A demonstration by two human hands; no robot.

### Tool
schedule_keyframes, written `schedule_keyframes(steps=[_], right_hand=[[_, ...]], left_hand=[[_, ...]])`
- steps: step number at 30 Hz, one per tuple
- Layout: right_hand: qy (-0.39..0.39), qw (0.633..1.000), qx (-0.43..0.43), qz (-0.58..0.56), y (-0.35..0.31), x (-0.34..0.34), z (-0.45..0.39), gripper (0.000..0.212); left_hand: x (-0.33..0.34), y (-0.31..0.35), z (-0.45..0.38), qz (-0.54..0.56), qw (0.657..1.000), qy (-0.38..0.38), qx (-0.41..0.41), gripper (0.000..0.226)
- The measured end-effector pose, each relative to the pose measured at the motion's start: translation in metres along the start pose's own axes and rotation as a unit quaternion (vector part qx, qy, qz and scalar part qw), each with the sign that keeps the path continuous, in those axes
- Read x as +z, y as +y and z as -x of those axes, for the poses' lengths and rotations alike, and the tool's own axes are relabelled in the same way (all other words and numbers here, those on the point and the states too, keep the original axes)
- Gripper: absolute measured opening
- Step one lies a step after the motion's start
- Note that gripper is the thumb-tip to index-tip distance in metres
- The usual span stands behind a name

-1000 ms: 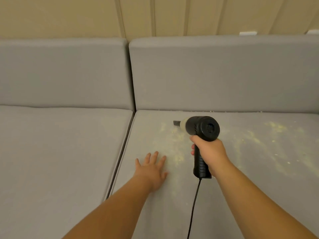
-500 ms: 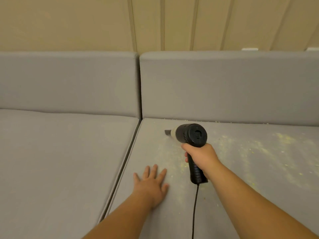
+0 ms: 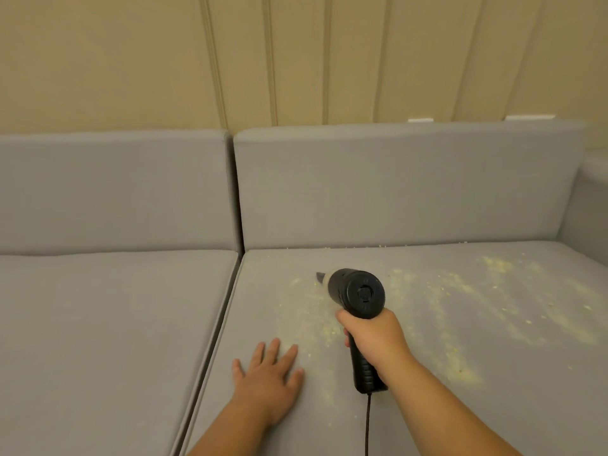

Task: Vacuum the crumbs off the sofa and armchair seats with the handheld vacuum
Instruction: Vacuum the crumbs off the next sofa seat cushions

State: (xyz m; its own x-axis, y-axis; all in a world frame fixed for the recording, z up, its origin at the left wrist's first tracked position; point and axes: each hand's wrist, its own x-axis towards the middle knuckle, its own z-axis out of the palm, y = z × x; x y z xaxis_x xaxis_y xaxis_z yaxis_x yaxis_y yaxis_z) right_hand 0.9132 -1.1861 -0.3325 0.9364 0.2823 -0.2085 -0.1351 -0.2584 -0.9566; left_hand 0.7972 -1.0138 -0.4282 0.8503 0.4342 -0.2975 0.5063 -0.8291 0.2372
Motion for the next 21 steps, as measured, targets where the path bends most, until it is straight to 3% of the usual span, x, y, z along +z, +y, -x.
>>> schedule_keyframes(steps=[6, 21], right_hand=[[0.028, 0.999, 0.010, -0.042, 0.010, -0.009, -0.006, 0.022], [0.003, 0.999, 0.021, -0.041, 0.008, -0.017, -0.005, 0.014]], left_hand=[[-0.007, 0.004, -0.001, -0.011, 1.000, -0.023, 0.005, 0.062], [-0.019, 0.010, 0.004, -0.059, 0.996, -0.064, -0.013, 0.071]])
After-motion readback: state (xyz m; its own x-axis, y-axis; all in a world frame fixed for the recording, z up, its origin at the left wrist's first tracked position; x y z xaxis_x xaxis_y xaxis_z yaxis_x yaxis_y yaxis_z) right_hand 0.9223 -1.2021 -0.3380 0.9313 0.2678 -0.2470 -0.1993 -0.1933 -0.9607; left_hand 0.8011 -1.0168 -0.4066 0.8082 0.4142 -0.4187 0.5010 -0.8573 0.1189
